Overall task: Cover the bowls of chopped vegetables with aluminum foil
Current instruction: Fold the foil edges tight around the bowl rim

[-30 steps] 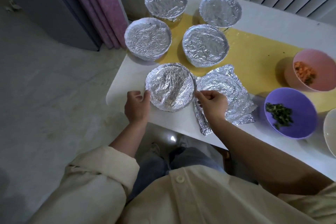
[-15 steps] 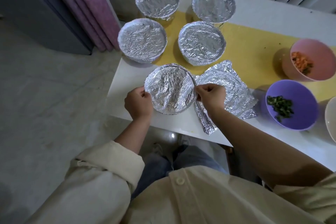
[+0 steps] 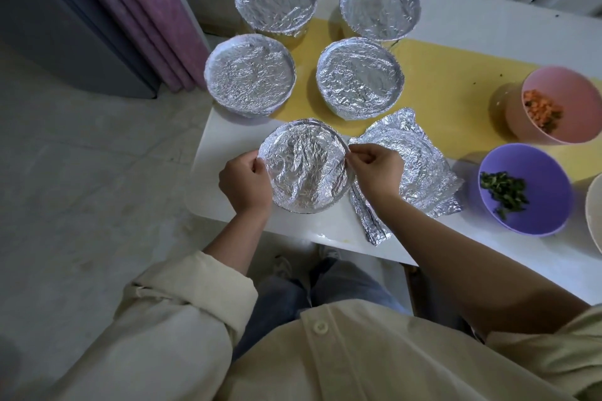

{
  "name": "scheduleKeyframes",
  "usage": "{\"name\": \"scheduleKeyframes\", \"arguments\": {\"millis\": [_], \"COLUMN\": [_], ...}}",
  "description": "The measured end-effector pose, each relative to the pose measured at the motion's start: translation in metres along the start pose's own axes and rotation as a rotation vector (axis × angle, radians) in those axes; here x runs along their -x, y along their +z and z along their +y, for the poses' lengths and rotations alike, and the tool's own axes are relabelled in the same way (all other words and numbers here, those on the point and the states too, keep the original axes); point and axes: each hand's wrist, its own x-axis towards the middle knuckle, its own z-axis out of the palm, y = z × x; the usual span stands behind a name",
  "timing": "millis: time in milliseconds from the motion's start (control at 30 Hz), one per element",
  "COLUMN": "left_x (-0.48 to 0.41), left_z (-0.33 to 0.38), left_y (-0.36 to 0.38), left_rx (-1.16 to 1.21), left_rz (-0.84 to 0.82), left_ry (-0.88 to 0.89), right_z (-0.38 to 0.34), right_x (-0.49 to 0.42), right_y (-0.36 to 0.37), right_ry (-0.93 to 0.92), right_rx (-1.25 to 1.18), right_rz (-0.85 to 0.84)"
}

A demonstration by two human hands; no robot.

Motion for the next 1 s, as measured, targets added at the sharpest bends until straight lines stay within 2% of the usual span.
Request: {"name": "scheduleKeyframes", "arguments": {"millis": [133, 300, 400, 500, 633, 800, 1000], "left_x": [-0.009, -0.013, -0.012, -0.009, -0.009, -0.015, -0.011], "left_z": [0.001, 0.002, 0.003, 0.002, 0.001, 0.000, 0.007], "left_y": [-0.003, 0.005, 0.013, 0.021, 0.023, 0.027, 0.024], "left_rx": [0.128, 0.228, 0.297, 0.327, 0.308, 0.307, 0.294], "left_rz": [-0.073, -0.196, -0.149, -0.088, -0.105, -0.160, -0.161], "left_ry": [-0.062, 0.016, -0.029, -0.070, -0.036, -0.053, -0.073], "right_z": [0.003, -0.003, 0.001, 0.005, 0.006, -0.008, 0.000], "right_x": [-0.018, -0.025, -0.025, -0.027, -0.042, -0.052, -0.043], "right_y": [-0.011, -0.001, 0.008, 0.010, 0.006, 0.019, 0.036], "right_ry": [0.083, 0.003, -0.046, -0.019, 0.033, -0.078, -0.124], "right_rx": [-0.017, -0.120, -0.104, -0.123, -0.121, -0.050, -0.064], "right_rz": [-0.194, -0.264, -0.221, -0.233, -0.352, -0.500, -0.419]}}
